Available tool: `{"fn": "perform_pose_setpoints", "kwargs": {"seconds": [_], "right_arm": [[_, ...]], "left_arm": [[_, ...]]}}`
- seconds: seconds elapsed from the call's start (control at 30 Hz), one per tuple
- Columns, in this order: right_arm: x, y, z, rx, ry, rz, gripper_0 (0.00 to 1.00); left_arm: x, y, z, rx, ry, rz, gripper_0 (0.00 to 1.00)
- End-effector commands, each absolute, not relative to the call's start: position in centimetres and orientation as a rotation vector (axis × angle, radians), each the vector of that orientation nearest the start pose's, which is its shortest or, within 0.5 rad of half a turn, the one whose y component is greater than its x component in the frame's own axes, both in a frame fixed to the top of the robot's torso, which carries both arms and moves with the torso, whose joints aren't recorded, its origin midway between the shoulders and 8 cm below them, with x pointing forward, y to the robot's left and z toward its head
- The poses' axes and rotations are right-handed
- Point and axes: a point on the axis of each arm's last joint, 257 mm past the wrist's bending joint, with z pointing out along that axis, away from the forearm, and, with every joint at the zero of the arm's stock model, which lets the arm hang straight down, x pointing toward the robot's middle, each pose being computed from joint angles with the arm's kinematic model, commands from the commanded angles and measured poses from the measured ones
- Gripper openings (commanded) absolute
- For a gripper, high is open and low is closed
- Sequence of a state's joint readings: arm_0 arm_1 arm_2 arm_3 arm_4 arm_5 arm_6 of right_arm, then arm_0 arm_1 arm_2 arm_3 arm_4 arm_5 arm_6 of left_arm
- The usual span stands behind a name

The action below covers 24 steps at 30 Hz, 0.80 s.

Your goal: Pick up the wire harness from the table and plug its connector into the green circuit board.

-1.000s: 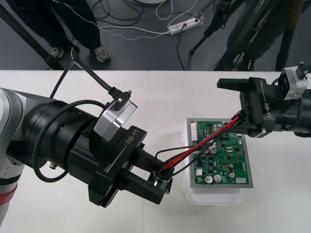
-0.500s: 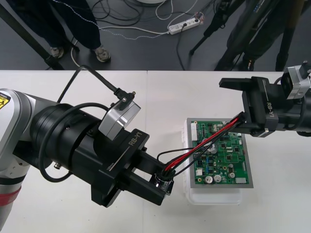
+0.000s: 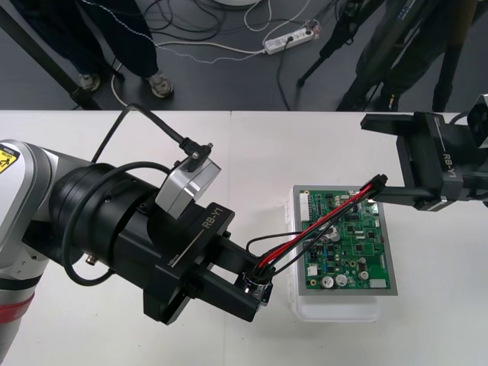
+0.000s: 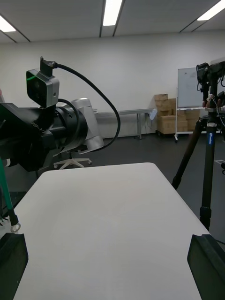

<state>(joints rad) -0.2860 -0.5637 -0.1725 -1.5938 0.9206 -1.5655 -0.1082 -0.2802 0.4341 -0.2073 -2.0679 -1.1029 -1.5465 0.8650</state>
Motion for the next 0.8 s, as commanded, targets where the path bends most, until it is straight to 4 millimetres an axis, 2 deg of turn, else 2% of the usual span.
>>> {"fn": "perform_pose_setpoints", "kwargs": {"seconds": [0.03,0.67,0.8], "right_arm": [[35.4,-15.3,-3.2,-1.197,0.995,1.095,1.0],[35.4,-17.4,-2.2,-1.225,1.035,1.06,1.0],[35.1,-17.5,-1.5,-1.207,1.025,1.091,1.0]], "left_arm": [[17.4,-1.4,-4.4,1.586,1.216,-1.722,0.0],[17.3,-1.4,-4.2,1.581,1.214,-1.734,0.0],[17.2,-1.4,-4.2,1.581,1.211,-1.741,0.0]]}}
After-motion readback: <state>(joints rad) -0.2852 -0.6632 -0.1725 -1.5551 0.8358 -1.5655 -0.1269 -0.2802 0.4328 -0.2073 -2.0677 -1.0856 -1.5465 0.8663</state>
